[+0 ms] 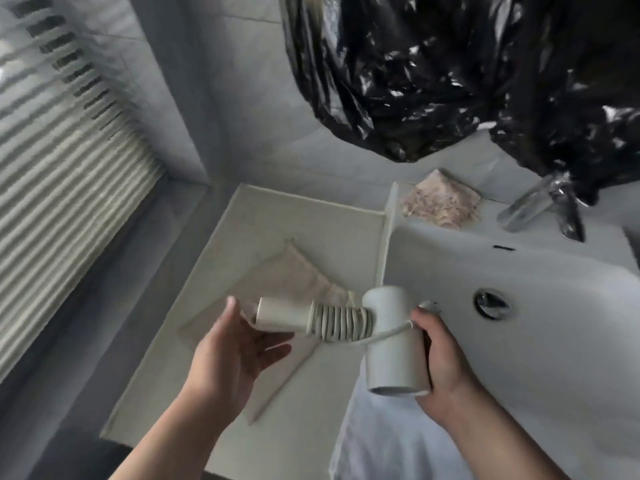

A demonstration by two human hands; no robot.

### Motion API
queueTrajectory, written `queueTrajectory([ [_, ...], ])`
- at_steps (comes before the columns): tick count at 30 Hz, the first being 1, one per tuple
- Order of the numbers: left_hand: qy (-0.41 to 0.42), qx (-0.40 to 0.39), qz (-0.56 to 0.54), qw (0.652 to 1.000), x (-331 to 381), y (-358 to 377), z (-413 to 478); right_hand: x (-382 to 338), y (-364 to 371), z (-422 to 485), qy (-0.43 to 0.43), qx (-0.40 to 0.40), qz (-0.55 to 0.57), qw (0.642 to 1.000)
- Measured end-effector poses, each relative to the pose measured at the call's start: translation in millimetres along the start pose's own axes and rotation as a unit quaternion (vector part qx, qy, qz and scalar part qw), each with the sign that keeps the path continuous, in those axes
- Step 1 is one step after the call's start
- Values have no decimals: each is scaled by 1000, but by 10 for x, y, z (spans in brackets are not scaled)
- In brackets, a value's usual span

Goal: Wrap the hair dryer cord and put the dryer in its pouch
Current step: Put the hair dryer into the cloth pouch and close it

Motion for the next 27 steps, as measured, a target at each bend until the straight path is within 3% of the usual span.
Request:
queueTrajectory([
  [3,-31,-10,74,997,-35,-123,417,39,-42,-31,-9,58,25,998],
  [4,-32,13,170,985,-86,-251,591,61,-32,-45,-13,76,30,997],
  [5,-33,30,330,943,-160,-410,781,87,-16,-54,-16,93,35,995],
  [6,-42,26,504,862,-253,-557,945,110,10,-63,-21,106,38,993],
  [7,-43,17,652,756,-347,-692,1074,135,35,-66,-25,121,39,992],
  [8,-33,1,749,661,-440,-806,1152,157,65,-70,-29,133,42,990],
  [9,-11,-15,802,597,-507,-875,1174,178,95,-78,-34,144,47,988],
  [11,48,-34,842,537,-576,-962,1176,208,158,-117,-42,159,58,985],
  [16,106,-99,844,516,-484,-1104,1327,242,192,-185,-52,188,76,978],
  [22,97,-198,868,445,-277,-1109,1711,262,145,-277,-72,189,107,973],
  [25,120,-225,849,462,-188,-1065,1823,280,122,-342,-83,191,109,972],
  [27,178,-236,826,480,-146,-1072,1902,308,97,-389,-82,198,108,971],
])
Point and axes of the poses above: each hand's wrist, its own z-axis towards the middle knuckle, its own y-axis out of the palm, x = y × z, the point moved 6 cm from there along z, towards the middle knuckle, and after that the axes turned 6 degrees about -z, right-handed, at the moved point
